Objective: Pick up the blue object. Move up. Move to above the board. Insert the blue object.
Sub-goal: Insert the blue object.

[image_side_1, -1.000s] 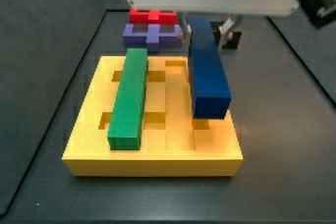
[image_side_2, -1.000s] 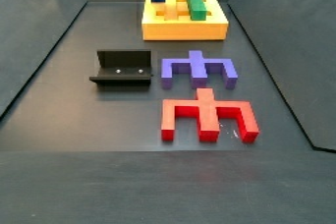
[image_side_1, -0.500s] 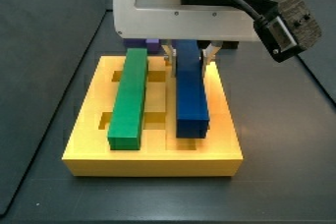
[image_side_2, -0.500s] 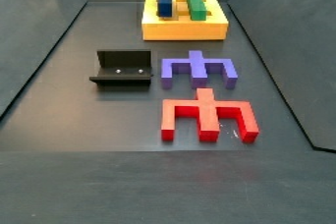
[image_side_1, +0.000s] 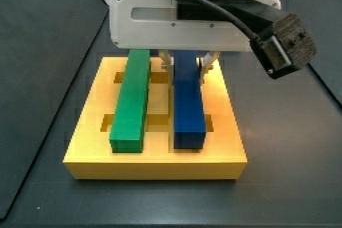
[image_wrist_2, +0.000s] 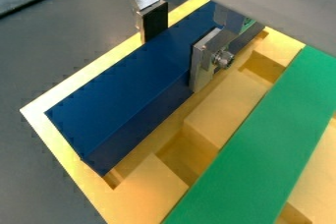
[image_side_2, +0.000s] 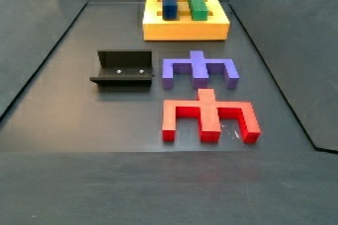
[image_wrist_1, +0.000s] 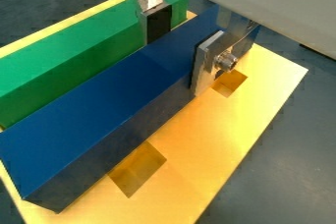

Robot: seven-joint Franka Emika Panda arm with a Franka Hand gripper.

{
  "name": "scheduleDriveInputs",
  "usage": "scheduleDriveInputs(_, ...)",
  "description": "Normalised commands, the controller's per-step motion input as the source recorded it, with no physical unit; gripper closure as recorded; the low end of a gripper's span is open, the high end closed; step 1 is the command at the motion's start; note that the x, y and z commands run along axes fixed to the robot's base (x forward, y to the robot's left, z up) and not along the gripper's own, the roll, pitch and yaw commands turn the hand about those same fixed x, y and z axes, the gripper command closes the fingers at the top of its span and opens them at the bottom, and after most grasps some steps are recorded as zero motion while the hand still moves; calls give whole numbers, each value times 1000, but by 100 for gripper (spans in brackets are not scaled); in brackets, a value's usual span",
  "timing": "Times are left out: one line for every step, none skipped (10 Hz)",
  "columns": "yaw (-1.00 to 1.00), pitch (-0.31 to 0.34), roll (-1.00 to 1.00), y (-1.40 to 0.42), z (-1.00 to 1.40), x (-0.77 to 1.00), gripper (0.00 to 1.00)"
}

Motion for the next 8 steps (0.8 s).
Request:
scheduleDriveInputs(0, 66, 111, 0, -106, -49, 100)
scheduleDriveInputs(0, 30, 69, 0, -103, -120, 100)
scheduleDriveInputs(23, 0, 4, 0, -97, -226, 100)
scheduleDriveInputs(63, 0, 57, 0, -106, -160, 100)
scheduleDriveInputs(71, 0, 86, -46, -117, -77, 100)
scheduleDriveInputs(11, 29, 113, -134, -83, 0, 100)
scheduleDriveInputs(0, 26, 93, -220, -97, 71, 100)
scheduleDriveInputs(-20, 53, 79, -154, -166, 220, 100)
